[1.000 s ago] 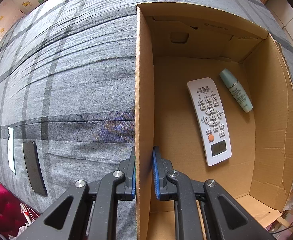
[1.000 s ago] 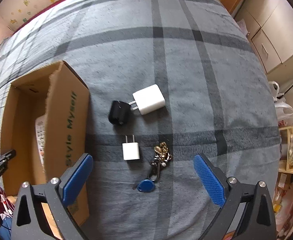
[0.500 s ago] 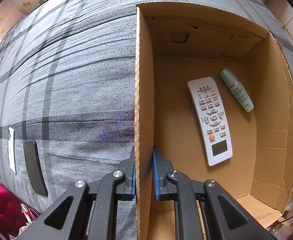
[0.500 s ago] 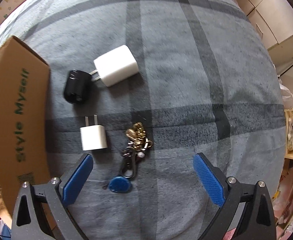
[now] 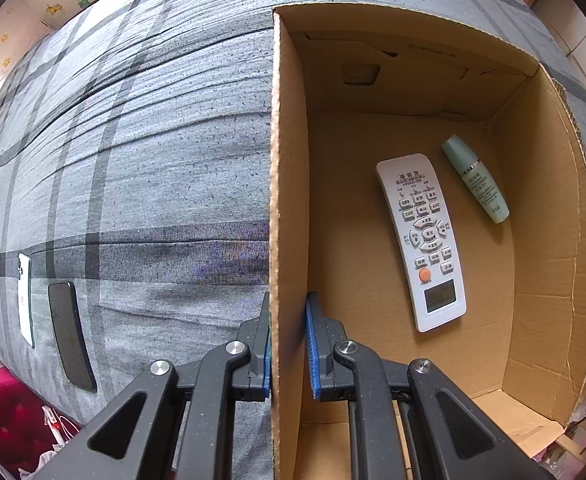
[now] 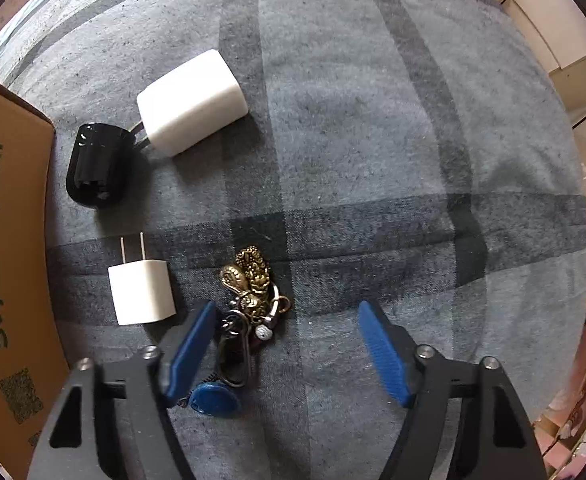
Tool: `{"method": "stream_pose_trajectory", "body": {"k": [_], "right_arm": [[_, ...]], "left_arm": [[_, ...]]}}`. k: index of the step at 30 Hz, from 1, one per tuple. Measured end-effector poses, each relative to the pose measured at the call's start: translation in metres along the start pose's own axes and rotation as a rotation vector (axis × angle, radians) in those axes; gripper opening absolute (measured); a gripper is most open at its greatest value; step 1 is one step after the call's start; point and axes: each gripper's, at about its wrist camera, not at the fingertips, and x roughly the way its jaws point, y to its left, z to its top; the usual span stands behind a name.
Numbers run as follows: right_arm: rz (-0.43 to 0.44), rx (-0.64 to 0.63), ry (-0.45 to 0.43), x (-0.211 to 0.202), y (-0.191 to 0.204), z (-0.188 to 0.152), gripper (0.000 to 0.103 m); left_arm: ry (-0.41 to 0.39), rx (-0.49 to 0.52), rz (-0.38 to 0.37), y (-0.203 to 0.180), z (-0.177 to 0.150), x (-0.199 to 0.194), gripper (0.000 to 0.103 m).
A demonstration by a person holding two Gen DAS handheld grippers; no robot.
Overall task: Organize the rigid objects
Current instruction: 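Lower the right gripper onto the brass keyring and close on it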
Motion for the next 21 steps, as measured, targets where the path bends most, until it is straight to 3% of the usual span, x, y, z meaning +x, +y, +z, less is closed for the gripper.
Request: {"method": "stream_pose_trajectory", "body": {"k": [4, 8, 21], "right_arm": [[0.023, -0.007, 0.015, 0.005, -0.001, 0.005, 0.056], [0.034, -0.024, 0.012, 0.006, 0.003, 0.009, 0.032], [0.046, -0.005, 0.022, 0.005, 0.01, 0.001, 0.028]], "left_arm": [[0.001, -0.001, 0.001, 0.001, 0.0, 0.0, 0.014], [0.002, -0.002, 0.0, 0.001, 0.001, 0.001, 0.014], [0.0, 0.002, -0.001, 0.001, 0.0, 0.001, 0.014]]}}
